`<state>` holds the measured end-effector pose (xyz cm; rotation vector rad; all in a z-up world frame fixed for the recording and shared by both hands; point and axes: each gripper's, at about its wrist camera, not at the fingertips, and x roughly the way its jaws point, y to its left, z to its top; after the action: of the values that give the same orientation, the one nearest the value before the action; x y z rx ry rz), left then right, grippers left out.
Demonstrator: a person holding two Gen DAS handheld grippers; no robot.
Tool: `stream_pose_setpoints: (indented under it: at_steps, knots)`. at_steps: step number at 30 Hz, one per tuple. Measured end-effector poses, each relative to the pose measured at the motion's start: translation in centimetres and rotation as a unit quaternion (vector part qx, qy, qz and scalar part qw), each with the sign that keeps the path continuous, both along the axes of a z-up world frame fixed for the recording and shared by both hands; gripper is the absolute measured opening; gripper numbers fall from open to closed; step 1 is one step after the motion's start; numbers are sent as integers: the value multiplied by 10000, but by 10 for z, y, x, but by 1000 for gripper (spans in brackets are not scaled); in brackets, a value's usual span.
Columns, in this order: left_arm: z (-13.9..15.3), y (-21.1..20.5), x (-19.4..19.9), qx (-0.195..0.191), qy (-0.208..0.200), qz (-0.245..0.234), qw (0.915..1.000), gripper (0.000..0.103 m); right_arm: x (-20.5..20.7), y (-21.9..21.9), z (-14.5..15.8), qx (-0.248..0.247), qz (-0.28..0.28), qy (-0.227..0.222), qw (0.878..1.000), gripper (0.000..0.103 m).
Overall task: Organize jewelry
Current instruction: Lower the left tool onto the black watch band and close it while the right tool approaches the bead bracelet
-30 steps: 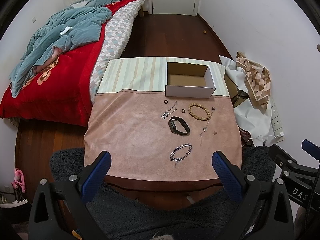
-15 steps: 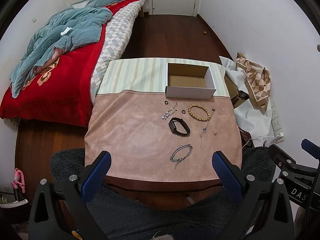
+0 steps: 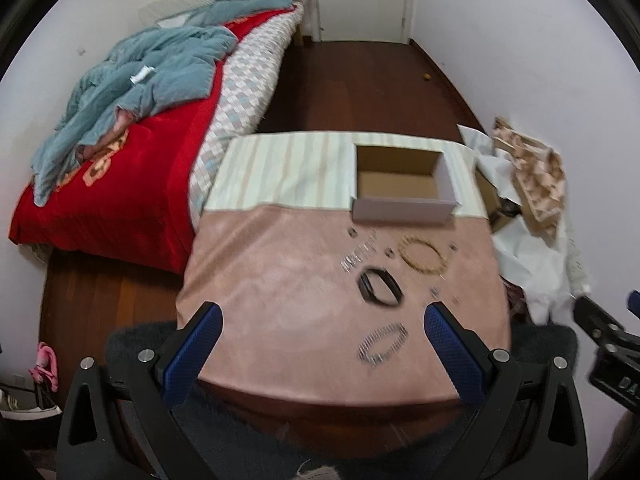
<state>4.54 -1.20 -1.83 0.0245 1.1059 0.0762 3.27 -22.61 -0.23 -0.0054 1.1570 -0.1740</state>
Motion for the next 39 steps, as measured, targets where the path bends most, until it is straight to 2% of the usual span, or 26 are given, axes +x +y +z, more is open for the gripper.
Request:
stream_pose_setpoints:
  at_steps: [4,9,12,14,15,17,23,28,30,31,33,34,36,37,39]
  knots:
    - [-32,-2,33,209,96,46,9997,103,37,-8,-38,107,-25,133,9999,103]
    - [-90,-10,67,257,628,-29,9977,103,78,-11,-96,267,48,370,9989,99]
    - [-123,-14,76,245,929,-63,9954,103,96,-11,-131,227,92,514,9984,89]
    - [-148,-16,83,213,1163,-63,9930,102,105,-13,-152,289,131,631,9975,75]
    - [-159,-17,86,148,1274,-65,9917,102,108,-13,-162,339,152,693,9969,71]
    - [-178,-18,89,40,1463,-47,9892,100,114,-14,-175,423,142,782,9959,66]
    - [-218,-30,97,-267,1816,-145,9829,85,122,-18,-204,566,106,897,9943,62]
    - [-233,-38,102,-401,1911,-217,9805,83,124,-25,-216,604,39,970,9934,61]
    - [-236,-39,104,-449,1900,-232,9805,77,125,-28,-218,619,13,995,9931,61]
    - [-237,-41,105,-475,1919,-244,9800,67,125,-29,-219,629,16,1010,9929,61]
    - [-237,-45,108,-376,1807,-296,9824,67,125,-30,-220,633,24,1021,9928,61]
    - [-236,-47,109,-356,1743,-344,9834,63,125,-30,-220,644,44,1020,9927,61]
    - [-232,-50,112,-325,1571,-450,9860,39,128,-30,-220,708,105,995,9925,61]
    - [-231,-53,111,-315,1529,-522,9864,18,130,-29,-220,750,159,965,9924,61]
    - [-229,-53,115,-273,1550,-590,9858,17,135,-24,-221,823,319,903,9920,61]
